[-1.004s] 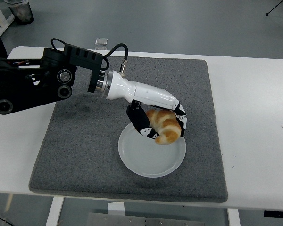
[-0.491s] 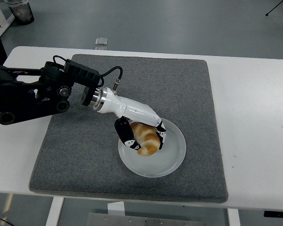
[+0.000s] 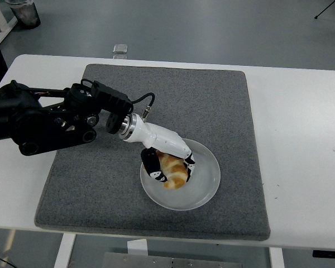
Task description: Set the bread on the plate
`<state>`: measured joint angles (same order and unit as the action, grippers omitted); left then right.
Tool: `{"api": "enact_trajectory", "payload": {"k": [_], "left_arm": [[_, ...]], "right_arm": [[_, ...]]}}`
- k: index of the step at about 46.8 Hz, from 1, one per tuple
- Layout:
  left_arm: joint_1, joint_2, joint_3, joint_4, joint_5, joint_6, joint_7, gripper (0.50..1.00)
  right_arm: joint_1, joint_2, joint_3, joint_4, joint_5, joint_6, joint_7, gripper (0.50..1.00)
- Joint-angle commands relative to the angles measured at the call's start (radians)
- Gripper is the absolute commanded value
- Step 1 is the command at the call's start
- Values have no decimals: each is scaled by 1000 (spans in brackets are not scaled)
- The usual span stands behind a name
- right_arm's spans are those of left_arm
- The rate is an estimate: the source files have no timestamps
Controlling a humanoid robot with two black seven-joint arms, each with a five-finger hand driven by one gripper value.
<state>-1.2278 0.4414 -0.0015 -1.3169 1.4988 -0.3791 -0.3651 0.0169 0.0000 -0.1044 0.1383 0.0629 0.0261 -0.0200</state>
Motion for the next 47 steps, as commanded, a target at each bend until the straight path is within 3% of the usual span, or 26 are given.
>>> {"api": "enact_trajectory", "payload": {"k": [1,40,41,43,44,47], "left_arm": [[4,-7,0,10,11,0,0,500],[10,-32,-2,42,11,46,18,500],[13,-32,-2,42,9,52,18,535],[14,-32,-2,44,5,55,18,676],[14,-32,-2,44,3,55,18,722],[16,-32,-2,42,-3,55,18,784]], "right_arm": [[0,0,0,0,0,0,0,952],[0,0,0,0,0,0,0,952],[0,0,2,0,0,0,0,952],[0,0,0,0,0,0,0,952],[0,0,0,0,0,0,0,954],[0,0,0,1,0,0,0,952]]}}
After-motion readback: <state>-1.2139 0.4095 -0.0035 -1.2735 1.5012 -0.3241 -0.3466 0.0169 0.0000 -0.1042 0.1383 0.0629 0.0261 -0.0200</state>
